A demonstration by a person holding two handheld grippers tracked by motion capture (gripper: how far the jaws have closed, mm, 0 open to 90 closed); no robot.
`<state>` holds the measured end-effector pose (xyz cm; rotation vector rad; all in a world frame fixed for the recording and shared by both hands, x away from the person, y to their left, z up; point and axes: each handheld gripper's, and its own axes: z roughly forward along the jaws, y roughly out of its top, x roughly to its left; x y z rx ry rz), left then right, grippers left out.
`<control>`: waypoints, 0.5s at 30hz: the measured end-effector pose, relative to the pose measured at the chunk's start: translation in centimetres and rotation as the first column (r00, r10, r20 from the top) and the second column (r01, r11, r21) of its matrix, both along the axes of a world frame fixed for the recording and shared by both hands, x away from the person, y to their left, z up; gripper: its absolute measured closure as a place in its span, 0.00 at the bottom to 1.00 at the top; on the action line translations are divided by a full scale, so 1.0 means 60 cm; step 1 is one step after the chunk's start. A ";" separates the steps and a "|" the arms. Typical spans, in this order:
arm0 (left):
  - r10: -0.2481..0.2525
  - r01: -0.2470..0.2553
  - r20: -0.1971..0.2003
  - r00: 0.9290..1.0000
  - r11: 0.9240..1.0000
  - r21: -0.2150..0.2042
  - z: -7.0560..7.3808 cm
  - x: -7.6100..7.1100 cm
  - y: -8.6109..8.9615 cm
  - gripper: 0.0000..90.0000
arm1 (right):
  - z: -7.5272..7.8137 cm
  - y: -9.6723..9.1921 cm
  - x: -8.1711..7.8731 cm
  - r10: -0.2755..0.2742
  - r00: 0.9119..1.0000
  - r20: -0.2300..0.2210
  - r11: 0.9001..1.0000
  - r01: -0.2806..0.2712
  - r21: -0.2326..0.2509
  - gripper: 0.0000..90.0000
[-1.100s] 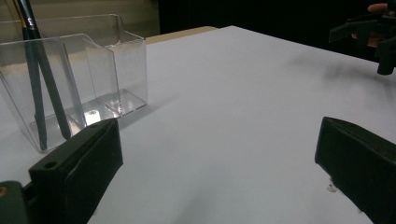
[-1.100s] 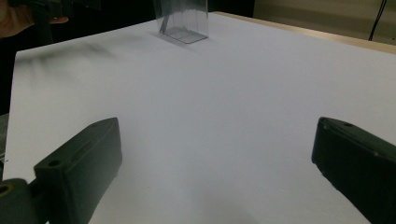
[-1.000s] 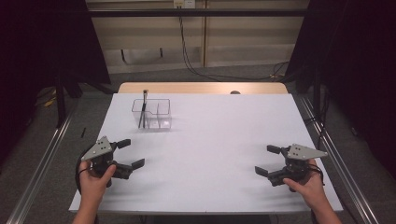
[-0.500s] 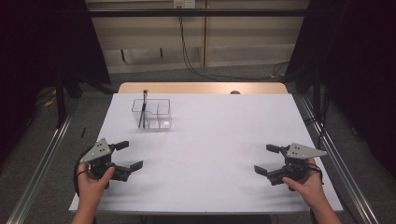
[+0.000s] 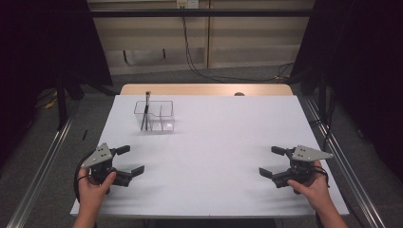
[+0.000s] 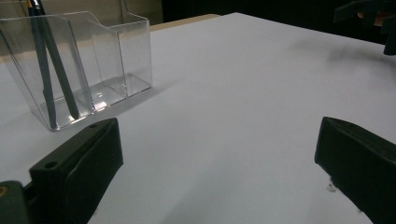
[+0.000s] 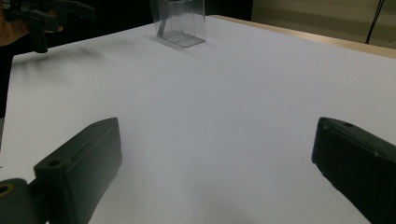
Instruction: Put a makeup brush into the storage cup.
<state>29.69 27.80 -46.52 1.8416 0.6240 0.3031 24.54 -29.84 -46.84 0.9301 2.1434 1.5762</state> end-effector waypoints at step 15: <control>0.007 -0.007 0.026 1.000 1.000 -0.007 0.007 -0.007 0.005 0.01 | 0.001 -0.002 0.000 -0.003 1.000 0.005 1.000 0.003 -0.001 0.01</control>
